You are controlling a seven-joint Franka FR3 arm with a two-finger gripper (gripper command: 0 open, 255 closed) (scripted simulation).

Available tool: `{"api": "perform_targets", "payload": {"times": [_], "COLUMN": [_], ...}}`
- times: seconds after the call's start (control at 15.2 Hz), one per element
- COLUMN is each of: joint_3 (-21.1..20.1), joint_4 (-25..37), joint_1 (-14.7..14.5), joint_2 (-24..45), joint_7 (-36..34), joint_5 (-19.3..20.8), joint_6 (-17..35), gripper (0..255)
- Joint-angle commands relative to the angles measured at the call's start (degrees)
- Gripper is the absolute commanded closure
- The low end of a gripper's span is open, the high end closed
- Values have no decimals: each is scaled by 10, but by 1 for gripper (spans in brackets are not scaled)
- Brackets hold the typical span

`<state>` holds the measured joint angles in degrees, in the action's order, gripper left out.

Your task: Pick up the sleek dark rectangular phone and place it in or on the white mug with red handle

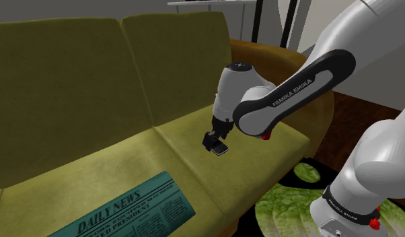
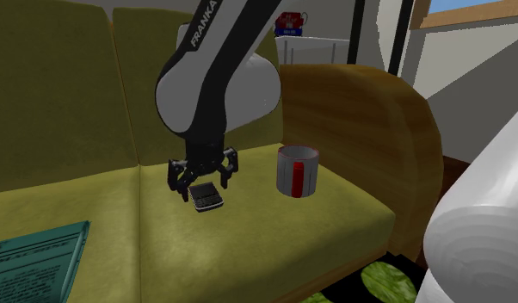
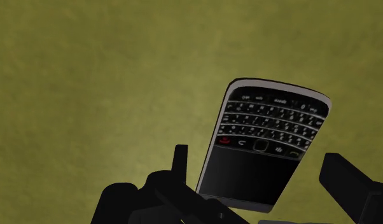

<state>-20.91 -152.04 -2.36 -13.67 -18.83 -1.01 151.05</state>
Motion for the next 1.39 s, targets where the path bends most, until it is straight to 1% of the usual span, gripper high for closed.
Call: {"api": "perform_targets", "payload": {"times": [0.0, 0.46, 0.53, 1.12, 1.32], "joint_3": [-4, -4, -4, -4, 1], "joint_4": [1, 1, 1, 1, 8], "joint_1": [5, 5, 5, 5, -1], "joint_2": [17, 17, 17, 17, -5], "joint_7": [-8, -8, -8, -8, 3], "joint_5": [10, 10, 10, 10, -3], "joint_6": [16, 16, 16, 16, -12], "gripper": [0, 0, 255, 255, 255]}}
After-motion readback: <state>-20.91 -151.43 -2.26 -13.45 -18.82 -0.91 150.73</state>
